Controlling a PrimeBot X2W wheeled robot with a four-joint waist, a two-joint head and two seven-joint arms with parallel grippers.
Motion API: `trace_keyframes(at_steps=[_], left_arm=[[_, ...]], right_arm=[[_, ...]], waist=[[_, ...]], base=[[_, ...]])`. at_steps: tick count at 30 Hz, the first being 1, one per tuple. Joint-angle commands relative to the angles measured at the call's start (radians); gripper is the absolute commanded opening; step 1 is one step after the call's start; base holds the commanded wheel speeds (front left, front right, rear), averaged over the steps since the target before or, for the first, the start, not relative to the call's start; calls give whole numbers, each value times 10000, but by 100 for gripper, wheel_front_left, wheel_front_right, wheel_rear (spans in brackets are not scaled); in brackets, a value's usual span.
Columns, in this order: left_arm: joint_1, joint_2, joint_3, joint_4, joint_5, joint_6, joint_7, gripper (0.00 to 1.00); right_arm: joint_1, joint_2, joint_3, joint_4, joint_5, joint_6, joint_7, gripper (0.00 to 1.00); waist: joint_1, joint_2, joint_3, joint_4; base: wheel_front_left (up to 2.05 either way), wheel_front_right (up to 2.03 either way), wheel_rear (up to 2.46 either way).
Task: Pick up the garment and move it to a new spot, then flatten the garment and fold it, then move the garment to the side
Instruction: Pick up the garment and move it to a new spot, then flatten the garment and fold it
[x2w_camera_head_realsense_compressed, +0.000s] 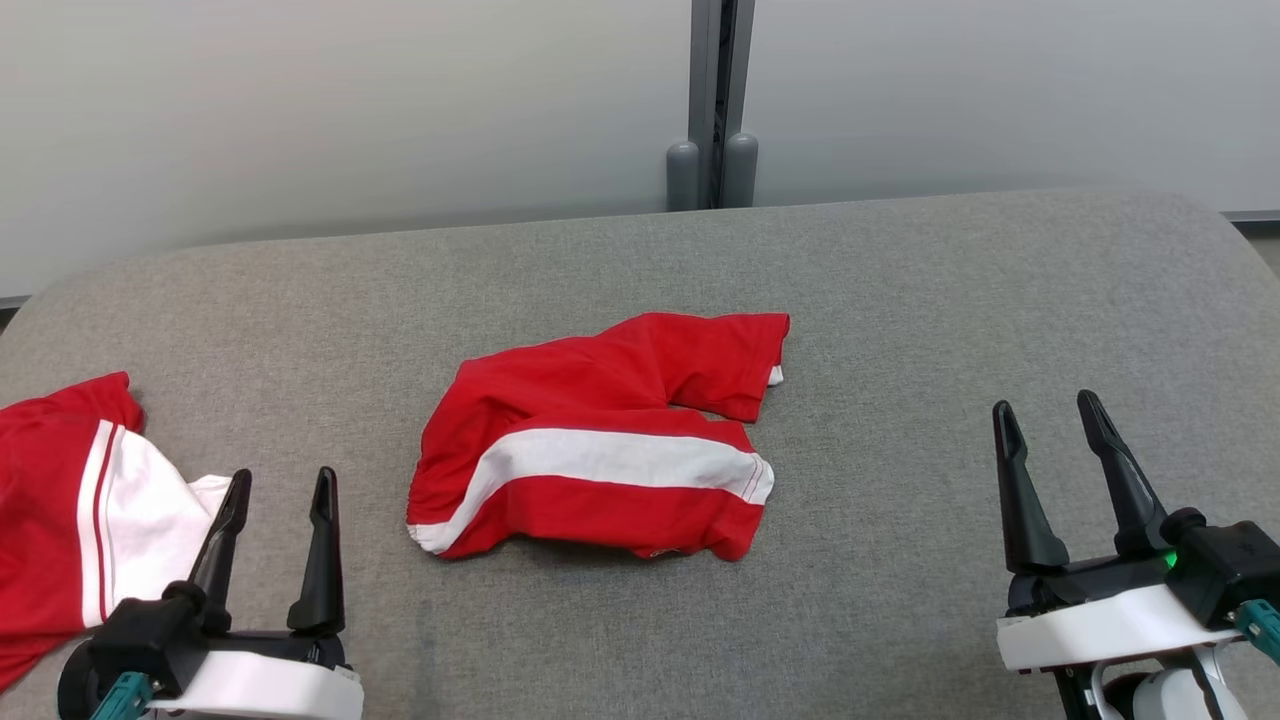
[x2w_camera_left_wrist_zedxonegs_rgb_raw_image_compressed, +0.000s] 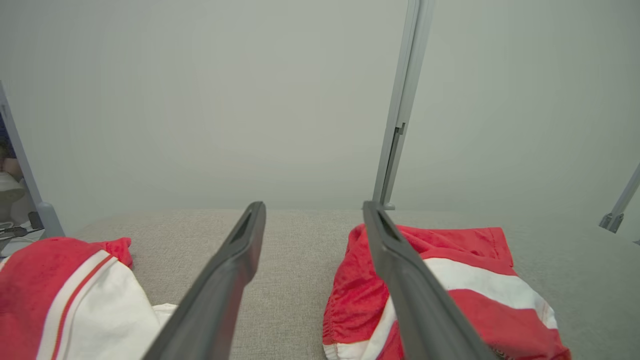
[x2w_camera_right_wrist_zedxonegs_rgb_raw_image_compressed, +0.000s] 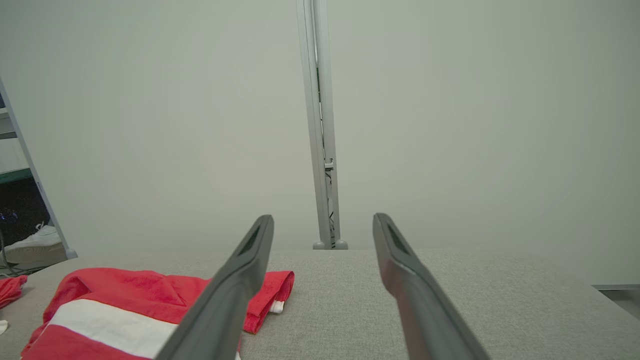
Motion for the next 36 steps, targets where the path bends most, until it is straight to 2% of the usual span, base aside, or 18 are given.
trace_keyframes(at_steps=[1, 18, 36], left_arm=[[49, -39, 135, 41, 122, -89, -14, 100], [-192, -561, 827, 419, 722, -617, -14, 100], [-286, -762, 1051, 576, 948, -839, -14, 100]], right_arm=[[77, -56, -27, 49, -28, 5, -49, 100], [-44, -56, 55, 184, 113, 5, -49, 100], [-127, -57, 207, 373, 184, 5, -49, 100]], waist=[[0, 0, 4, 2], [0, 0, -6, 71], [0, 0, -24, 145]], base=[[0, 0, 0], [0, 0, 0], [0, 0, 0]])
